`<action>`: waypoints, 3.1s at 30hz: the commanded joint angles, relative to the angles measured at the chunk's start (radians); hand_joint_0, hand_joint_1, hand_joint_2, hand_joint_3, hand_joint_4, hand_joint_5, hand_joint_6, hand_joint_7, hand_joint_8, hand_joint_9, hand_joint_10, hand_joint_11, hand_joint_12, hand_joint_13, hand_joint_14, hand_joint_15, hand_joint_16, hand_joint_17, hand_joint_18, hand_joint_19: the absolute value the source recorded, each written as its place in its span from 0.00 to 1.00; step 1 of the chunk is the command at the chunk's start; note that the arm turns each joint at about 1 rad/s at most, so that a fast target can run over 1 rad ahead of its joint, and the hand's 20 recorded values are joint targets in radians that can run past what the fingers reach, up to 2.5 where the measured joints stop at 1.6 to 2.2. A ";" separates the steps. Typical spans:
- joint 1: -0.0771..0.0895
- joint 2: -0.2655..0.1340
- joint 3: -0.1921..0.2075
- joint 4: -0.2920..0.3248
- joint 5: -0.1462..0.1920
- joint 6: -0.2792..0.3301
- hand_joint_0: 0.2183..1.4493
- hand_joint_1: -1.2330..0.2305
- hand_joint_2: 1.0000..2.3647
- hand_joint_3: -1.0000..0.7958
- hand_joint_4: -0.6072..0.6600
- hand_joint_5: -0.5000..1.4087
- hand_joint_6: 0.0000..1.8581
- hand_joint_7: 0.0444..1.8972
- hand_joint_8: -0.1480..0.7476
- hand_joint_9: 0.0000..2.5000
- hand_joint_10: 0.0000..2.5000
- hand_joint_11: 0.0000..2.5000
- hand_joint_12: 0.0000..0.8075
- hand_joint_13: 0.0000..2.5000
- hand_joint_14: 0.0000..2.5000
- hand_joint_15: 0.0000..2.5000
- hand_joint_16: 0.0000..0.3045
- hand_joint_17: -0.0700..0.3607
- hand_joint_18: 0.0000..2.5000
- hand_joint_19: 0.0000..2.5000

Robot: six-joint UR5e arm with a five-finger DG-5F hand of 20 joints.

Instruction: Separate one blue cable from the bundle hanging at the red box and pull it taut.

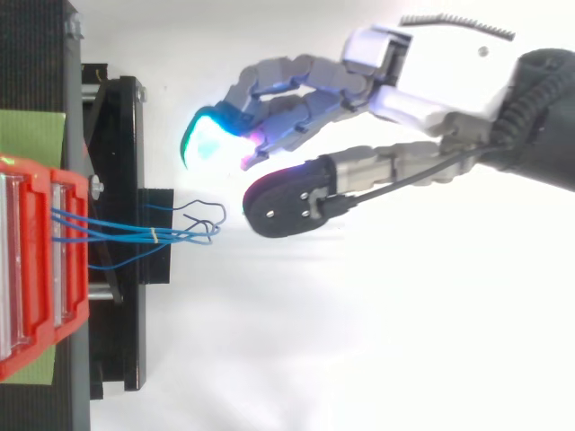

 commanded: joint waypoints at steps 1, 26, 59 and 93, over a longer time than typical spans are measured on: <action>0.002 -0.028 0.016 0.012 -0.001 0.000 0.29 0.45 0.01 0.33 0.73 0.16 0.27 0.48 0.58 0.26 0.00 0.17 0.46 0.22 0.00 0.12 0.17 0.43 0.24 0.16; 0.016 -0.082 0.018 0.168 -0.101 0.058 0.27 0.41 0.00 0.28 0.73 0.16 0.27 0.48 0.56 0.27 0.00 0.21 0.46 0.25 0.00 0.14 0.16 0.42 0.25 0.17; 0.022 -0.106 0.058 0.256 -0.127 0.063 0.34 0.40 0.01 0.32 0.72 0.17 0.27 0.51 0.56 0.32 0.00 0.26 0.45 0.32 0.01 0.19 0.15 0.39 0.28 0.20; 0.007 -0.100 0.090 0.245 -0.204 0.044 0.35 0.40 0.01 0.39 0.64 0.15 0.46 0.39 0.58 0.35 0.00 0.32 0.47 0.35 0.01 0.20 0.15 0.40 0.30 0.20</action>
